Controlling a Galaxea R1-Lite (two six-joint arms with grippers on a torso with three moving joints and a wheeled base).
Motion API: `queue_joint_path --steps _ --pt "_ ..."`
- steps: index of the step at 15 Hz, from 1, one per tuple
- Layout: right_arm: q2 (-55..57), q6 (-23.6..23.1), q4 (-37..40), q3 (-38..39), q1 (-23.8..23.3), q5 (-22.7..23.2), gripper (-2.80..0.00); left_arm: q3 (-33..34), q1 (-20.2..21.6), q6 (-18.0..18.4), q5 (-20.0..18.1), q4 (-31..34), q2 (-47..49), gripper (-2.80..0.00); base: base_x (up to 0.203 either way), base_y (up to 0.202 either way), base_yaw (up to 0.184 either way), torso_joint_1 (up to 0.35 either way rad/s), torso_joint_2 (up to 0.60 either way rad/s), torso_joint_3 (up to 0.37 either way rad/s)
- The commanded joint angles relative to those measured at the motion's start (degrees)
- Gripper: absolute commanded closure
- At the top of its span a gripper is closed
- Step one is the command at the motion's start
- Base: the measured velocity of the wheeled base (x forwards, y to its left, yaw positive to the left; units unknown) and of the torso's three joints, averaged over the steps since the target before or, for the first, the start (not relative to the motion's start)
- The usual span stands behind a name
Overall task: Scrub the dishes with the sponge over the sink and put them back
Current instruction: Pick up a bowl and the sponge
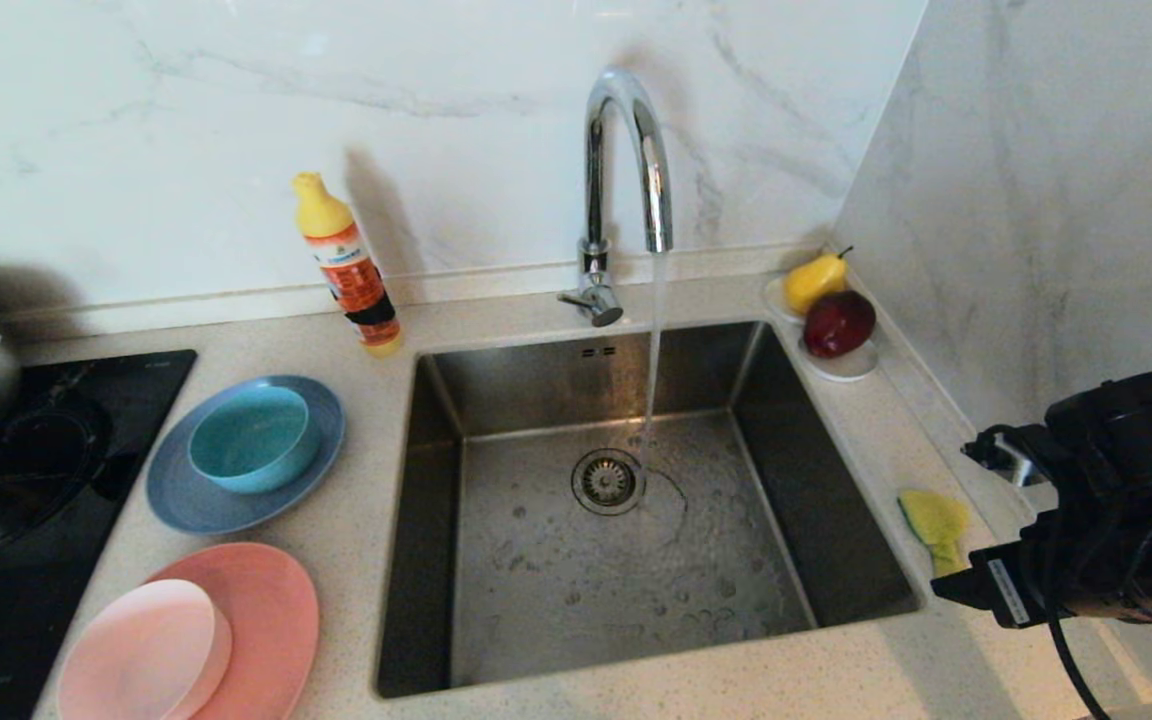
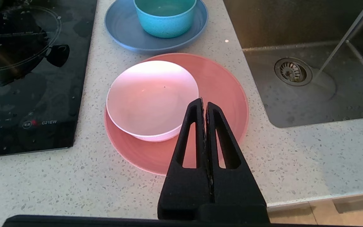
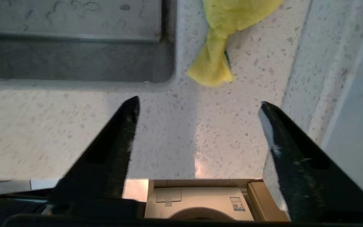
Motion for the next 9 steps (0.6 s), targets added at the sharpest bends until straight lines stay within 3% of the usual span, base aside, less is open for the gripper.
queue_joint_path --steps 1,9 --pt "1.6 -0.1 -3.7 1.9 -1.4 0.3 -2.80 0.9 0.0 0.0 0.0 0.0 0.2 0.00 0.000 0.000 0.000 0.000 0.00 0.000" --pt "8.9 1.9 -8.7 2.6 -4.4 1.0 -2.80 0.9 0.0 0.0 0.0 0.0 0.2 0.00 0.000 0.000 0.000 0.000 0.00 0.000"
